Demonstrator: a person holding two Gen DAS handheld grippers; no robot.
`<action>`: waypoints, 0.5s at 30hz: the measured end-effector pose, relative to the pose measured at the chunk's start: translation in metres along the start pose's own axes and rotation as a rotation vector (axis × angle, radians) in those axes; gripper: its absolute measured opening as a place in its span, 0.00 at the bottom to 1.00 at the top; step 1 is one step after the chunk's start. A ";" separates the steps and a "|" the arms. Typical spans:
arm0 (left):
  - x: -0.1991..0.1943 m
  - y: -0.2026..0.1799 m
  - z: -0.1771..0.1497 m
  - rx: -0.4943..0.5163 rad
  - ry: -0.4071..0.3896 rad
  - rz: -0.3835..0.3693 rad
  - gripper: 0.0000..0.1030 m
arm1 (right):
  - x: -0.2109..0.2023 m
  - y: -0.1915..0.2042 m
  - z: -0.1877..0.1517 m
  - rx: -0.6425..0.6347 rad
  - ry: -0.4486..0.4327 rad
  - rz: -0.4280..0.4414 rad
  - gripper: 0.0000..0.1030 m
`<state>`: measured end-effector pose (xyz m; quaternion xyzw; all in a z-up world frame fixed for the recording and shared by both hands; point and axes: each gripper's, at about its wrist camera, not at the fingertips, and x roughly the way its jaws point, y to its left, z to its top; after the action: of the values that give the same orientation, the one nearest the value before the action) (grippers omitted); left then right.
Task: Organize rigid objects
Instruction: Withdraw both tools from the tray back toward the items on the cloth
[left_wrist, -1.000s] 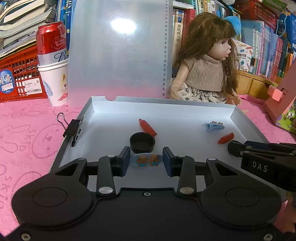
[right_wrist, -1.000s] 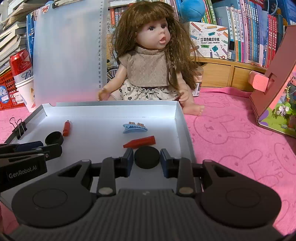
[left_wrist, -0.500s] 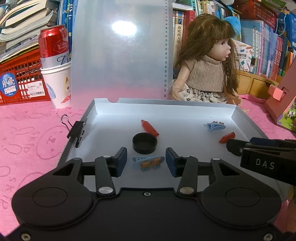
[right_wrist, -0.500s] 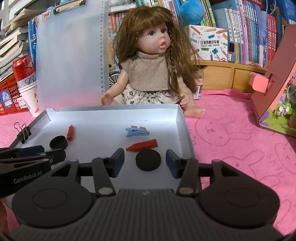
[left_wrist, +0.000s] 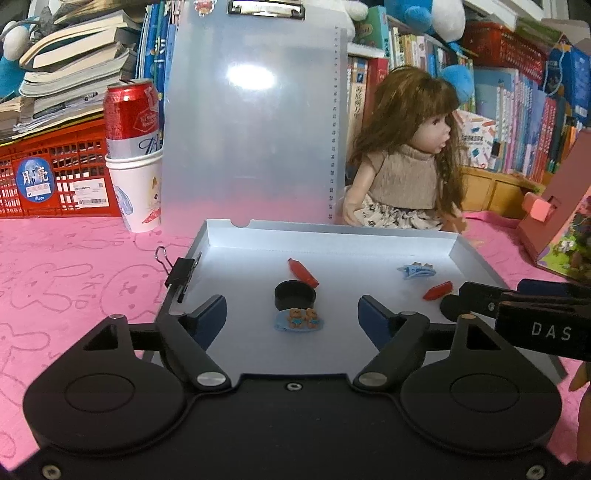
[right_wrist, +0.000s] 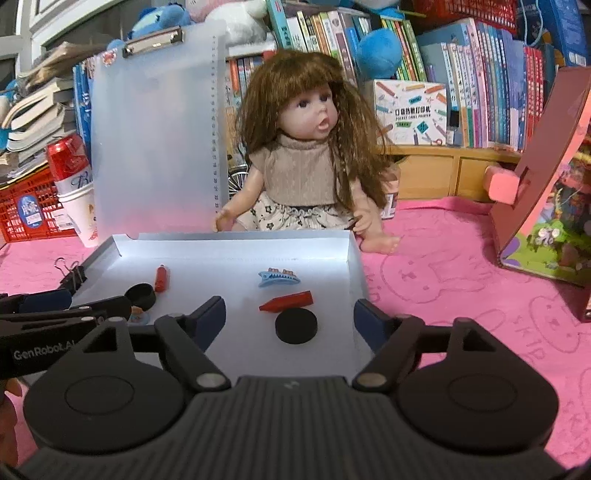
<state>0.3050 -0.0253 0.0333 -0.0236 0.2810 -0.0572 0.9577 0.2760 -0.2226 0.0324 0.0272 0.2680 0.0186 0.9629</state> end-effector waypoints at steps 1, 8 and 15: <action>-0.004 0.000 0.000 0.002 -0.003 -0.004 0.77 | -0.004 0.000 0.000 -0.006 -0.006 0.003 0.85; -0.036 0.002 -0.005 -0.005 -0.025 -0.045 0.80 | -0.032 0.001 -0.002 -0.027 -0.033 0.053 0.92; -0.068 0.000 -0.020 0.010 -0.030 -0.081 0.80 | -0.059 0.008 -0.011 -0.090 -0.065 0.101 0.96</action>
<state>0.2372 -0.0174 0.0526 -0.0312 0.2652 -0.0971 0.9588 0.2200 -0.2172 0.0542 -0.0021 0.2339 0.0781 0.9691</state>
